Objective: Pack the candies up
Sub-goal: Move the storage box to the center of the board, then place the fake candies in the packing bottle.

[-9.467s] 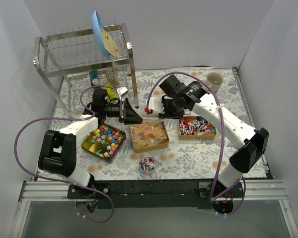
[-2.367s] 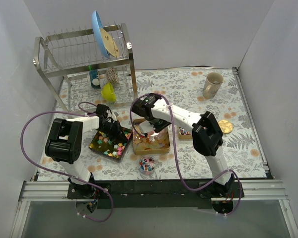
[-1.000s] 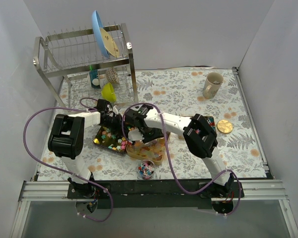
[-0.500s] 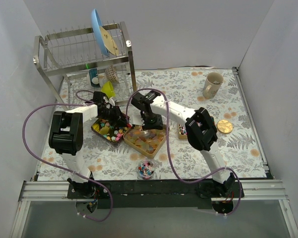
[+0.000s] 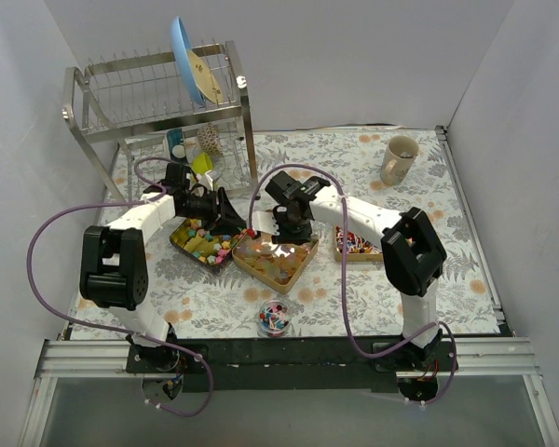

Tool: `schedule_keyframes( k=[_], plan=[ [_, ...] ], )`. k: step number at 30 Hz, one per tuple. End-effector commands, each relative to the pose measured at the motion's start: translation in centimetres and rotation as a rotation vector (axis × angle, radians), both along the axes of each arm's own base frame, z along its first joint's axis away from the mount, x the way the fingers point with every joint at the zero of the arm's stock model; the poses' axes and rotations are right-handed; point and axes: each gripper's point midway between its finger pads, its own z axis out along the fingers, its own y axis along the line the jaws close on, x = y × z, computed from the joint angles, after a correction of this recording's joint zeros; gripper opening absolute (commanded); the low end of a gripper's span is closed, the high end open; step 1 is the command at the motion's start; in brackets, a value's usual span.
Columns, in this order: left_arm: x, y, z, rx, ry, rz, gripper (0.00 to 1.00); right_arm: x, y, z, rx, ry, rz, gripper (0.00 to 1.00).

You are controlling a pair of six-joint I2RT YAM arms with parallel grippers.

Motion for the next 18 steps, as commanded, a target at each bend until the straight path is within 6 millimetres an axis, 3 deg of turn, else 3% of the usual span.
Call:
schedule_keyframes(
  k=[1,3,9,12,16,18],
  plan=[
    [-1.8,-0.2,3.6,-0.054,-0.081,-0.077,0.4,0.3,1.4,2.5,0.146,-0.071,0.045,0.01],
    [-2.3,-0.1,3.7,-0.055,-0.088,-0.088,0.4,-0.3,0.7,1.4,0.124,-0.068,0.067,0.01],
    [-3.3,-0.3,5.7,-0.095,-0.163,-0.129,0.42,-0.8,-0.9,2.4,0.152,-0.093,0.076,0.01],
    [-3.9,-0.2,6.6,-0.094,-0.219,-0.161,0.43,-1.3,-1.5,4.6,0.214,-0.118,0.095,0.01],
    [-4.4,1.0,5.7,0.017,-0.311,-0.194,0.43,-2.9,-2.8,8.1,0.263,-0.176,0.16,0.01],
    [-4.8,1.5,5.0,0.063,-0.353,-0.221,0.44,-3.5,-3.6,8.7,0.252,-0.186,0.175,0.01]
  ],
)
